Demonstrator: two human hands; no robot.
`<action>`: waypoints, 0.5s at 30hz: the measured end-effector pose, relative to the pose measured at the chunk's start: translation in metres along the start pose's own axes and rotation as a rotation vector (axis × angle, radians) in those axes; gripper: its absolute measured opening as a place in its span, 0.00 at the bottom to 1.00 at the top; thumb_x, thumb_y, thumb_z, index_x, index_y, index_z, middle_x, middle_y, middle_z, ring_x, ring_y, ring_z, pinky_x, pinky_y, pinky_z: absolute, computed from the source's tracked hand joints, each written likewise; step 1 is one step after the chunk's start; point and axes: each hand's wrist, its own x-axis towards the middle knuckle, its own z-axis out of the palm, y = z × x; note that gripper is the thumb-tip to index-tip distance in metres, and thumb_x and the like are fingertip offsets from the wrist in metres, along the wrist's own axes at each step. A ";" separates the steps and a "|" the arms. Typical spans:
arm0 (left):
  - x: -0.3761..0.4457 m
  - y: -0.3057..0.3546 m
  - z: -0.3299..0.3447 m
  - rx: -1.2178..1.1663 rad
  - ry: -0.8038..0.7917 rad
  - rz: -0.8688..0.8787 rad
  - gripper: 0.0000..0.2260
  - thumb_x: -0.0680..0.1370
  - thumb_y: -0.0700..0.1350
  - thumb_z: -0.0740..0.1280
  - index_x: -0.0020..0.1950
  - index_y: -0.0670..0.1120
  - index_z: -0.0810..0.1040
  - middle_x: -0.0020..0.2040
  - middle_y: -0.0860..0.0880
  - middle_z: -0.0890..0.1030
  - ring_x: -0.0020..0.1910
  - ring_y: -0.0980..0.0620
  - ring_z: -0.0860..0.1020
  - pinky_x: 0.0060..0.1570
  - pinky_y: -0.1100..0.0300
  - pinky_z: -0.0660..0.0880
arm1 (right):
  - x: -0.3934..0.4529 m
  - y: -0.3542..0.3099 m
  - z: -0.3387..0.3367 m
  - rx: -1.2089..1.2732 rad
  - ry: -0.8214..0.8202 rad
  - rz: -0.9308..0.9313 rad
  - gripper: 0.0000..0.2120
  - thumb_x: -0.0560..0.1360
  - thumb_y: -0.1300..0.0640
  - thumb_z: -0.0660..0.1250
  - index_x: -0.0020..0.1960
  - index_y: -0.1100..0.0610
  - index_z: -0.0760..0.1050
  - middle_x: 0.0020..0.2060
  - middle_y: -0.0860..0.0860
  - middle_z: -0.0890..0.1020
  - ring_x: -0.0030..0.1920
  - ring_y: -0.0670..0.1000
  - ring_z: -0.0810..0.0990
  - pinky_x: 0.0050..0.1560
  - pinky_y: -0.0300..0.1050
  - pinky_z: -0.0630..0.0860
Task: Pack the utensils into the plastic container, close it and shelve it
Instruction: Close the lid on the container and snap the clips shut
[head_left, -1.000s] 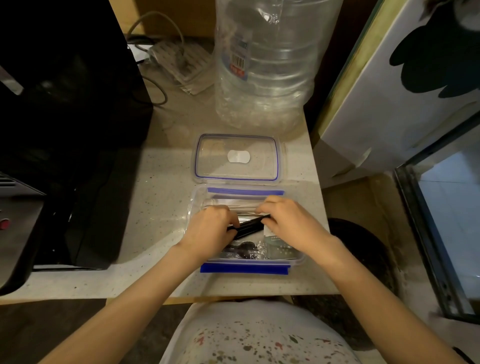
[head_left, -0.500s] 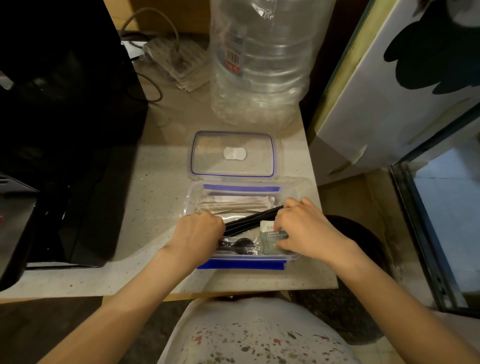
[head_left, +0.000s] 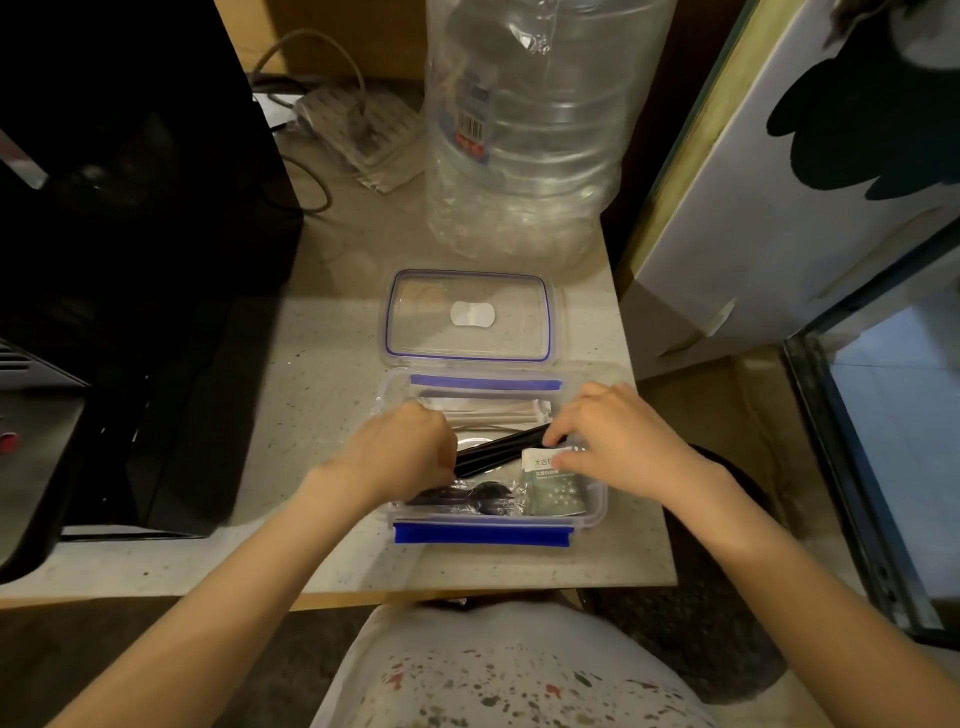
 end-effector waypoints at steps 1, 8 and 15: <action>0.001 -0.001 -0.007 -0.060 0.038 0.020 0.07 0.76 0.44 0.66 0.51 0.45 0.82 0.49 0.48 0.85 0.45 0.54 0.81 0.52 0.60 0.79 | 0.003 0.002 -0.006 0.065 0.042 0.002 0.12 0.74 0.50 0.67 0.57 0.49 0.79 0.52 0.47 0.81 0.52 0.46 0.72 0.53 0.41 0.65; 0.019 -0.024 -0.047 -0.299 0.539 -0.054 0.10 0.76 0.41 0.67 0.55 0.43 0.80 0.50 0.46 0.83 0.42 0.55 0.77 0.42 0.74 0.68 | 0.042 0.018 -0.032 0.534 0.365 0.205 0.09 0.75 0.61 0.67 0.53 0.58 0.81 0.44 0.49 0.81 0.40 0.40 0.76 0.38 0.22 0.69; 0.069 -0.068 -0.022 -0.390 0.482 -0.574 0.18 0.78 0.44 0.62 0.67 0.39 0.69 0.67 0.36 0.70 0.64 0.38 0.71 0.63 0.49 0.68 | 0.090 0.046 -0.012 0.599 0.483 0.567 0.14 0.76 0.59 0.65 0.58 0.65 0.77 0.53 0.63 0.82 0.52 0.61 0.81 0.55 0.50 0.77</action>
